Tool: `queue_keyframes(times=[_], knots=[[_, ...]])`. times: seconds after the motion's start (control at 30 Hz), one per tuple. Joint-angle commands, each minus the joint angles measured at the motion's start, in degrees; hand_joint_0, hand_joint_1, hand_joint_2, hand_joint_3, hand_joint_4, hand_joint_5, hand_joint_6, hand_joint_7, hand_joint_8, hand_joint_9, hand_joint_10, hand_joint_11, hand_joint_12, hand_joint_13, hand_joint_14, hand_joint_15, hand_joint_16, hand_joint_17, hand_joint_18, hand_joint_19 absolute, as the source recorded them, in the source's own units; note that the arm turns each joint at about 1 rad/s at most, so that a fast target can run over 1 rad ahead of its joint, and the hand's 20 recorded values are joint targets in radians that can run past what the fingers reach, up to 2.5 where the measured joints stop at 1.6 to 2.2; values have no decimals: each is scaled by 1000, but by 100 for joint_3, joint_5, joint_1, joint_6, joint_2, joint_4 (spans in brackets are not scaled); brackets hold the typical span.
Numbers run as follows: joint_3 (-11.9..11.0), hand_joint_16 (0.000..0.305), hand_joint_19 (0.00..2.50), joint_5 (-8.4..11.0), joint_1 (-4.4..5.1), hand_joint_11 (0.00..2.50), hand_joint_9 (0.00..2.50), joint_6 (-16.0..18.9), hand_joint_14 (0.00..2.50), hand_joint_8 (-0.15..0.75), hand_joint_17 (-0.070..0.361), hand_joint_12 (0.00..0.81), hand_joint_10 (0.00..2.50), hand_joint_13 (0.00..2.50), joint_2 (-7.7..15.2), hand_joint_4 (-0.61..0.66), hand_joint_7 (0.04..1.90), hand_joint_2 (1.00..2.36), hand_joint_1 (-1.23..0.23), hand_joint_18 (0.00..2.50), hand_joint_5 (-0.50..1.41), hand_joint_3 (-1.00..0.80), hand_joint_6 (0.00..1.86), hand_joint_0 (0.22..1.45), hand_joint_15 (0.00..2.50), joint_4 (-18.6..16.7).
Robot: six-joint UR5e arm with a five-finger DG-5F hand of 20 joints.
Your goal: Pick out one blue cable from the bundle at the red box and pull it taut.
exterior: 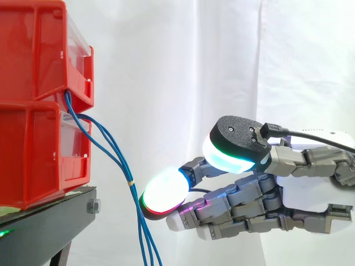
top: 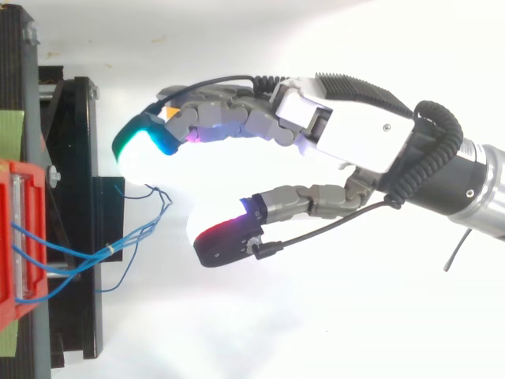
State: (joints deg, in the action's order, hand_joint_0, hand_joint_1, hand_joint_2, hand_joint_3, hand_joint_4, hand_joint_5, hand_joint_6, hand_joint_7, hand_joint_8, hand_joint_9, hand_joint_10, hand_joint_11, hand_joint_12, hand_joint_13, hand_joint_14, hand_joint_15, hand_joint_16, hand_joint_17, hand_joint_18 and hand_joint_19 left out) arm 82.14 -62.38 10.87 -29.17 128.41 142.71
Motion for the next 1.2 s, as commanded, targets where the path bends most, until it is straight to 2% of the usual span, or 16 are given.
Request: queue_keyframes(times=[0.0,0.23,0.33,0.73,0.83,0.93,0.97,1.03,1.17], knots=[[-5,43,283,-11,2,75,560,-18,4,246,96,316,3,234,-1,204,774,1007,-568,128,-179,-415,502,525,93,-15],[-5,43,286,24,-6,90,562,-89,4,248,96,318,3,237,8,206,774,1006,-568,128,-177,-414,502,525,101,-191],[-5,43,293,-20,-33,90,566,-89,3,247,96,318,2,239,8,209,778,1006,-567,129,-176,-414,502,525,98,-217],[-5,43,298,-47,-33,99,572,-133,4,250,96,319,4,244,8,209,783,1007,-567,140,-174,-414,502,526,110,-112],[-14,43,297,-64,-33,99,575,-194,4,252,97,319,4,245,123,216,787,1007,-567,141,-174,-414,502,526,114,-138],[-172,43,305,-117,-59,107,577,-97,3,255,98,320,4,247,439,216,791,1007,-567,146,-172,-411,502,526,107,-279],[-321,43,305,-178,-50,113,579,-45,3,255,98,320,4,247,509,213,792,1007,-567,148,-172,-415,502,527,107,-296],[-409,43,297,-301,-15,108,579,-36,4,255,97,320,3,248,509,213,790,1006,-567,150,-172,-414,502,527,114,-235],[-585,44,313,-380,-41,113,579,-71,4,254,98,323,4,250,509,215,792,1006,-563,150,-172,-421,502,523,118,-156]])
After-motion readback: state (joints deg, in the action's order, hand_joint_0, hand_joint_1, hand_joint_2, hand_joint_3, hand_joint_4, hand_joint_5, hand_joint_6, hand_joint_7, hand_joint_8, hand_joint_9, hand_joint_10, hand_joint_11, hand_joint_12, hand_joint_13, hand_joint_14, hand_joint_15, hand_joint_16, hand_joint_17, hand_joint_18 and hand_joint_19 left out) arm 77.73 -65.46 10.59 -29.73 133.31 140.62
